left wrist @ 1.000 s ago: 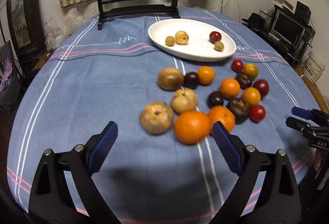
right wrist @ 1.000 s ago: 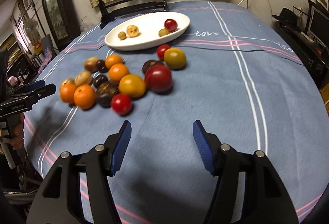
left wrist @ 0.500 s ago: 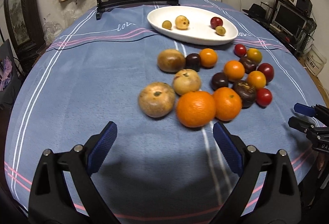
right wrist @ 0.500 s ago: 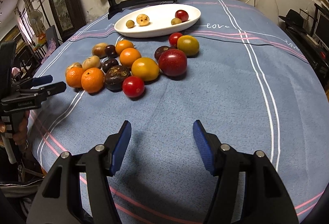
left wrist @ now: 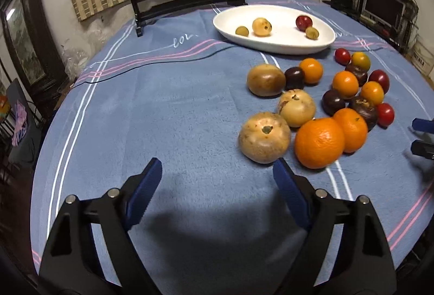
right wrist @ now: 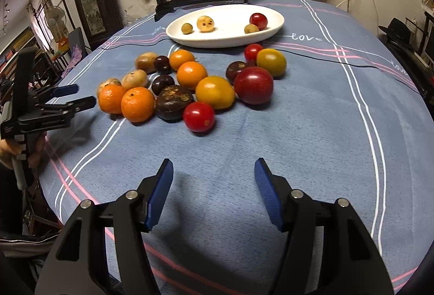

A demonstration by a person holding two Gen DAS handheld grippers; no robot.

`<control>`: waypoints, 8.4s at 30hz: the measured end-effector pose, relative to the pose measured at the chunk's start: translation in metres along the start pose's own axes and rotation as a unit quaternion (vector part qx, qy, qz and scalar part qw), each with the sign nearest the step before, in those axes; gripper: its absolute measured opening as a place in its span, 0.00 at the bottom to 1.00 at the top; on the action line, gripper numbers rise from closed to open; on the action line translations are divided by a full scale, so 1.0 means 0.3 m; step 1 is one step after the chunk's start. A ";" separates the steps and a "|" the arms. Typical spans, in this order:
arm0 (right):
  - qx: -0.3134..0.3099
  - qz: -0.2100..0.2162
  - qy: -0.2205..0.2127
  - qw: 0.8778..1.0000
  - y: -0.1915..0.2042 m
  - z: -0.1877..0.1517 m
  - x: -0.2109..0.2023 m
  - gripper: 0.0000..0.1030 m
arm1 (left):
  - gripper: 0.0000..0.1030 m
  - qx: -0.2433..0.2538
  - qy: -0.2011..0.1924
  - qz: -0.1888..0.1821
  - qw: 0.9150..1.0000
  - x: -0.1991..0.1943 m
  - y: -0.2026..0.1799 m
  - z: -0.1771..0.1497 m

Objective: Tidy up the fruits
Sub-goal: 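Grasp the brown pear with the left gripper while the right grasps a red plum, then place the brown pear on the plate with the left gripper while the right places the red plum, then grasp a tangerine with the left gripper while the right grasps a large red plum, then place the tangerine on the plate with the left gripper while the right places the red plum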

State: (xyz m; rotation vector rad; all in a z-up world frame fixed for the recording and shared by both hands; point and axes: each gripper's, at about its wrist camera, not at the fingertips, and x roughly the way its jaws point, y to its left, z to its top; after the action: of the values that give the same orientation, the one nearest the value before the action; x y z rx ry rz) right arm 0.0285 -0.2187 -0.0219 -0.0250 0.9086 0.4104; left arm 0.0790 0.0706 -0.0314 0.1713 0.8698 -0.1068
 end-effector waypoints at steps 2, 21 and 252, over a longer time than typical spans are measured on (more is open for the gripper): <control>0.001 0.000 0.001 1.000 -0.001 0.000 0.004 0.61 | 0.83 0.020 0.008 0.000 1.000 0.020 -0.016 0.006; 0.011 -0.016 0.009 1.000 -0.023 0.027 0.036 0.61 | 0.40 0.024 0.019 -0.093 0.995 0.098 -0.052 0.081; -0.004 -0.030 0.001 1.000 -0.103 0.761 0.507 0.43 | 0.56 -0.113 0.027 -0.045 0.992 0.466 -0.112 0.736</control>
State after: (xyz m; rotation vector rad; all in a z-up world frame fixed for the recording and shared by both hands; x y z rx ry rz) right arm 0.2956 -0.1522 -0.0021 -0.0608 0.9060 0.3580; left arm 0.3288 -0.0081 -0.0025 -0.0765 0.9369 -0.0874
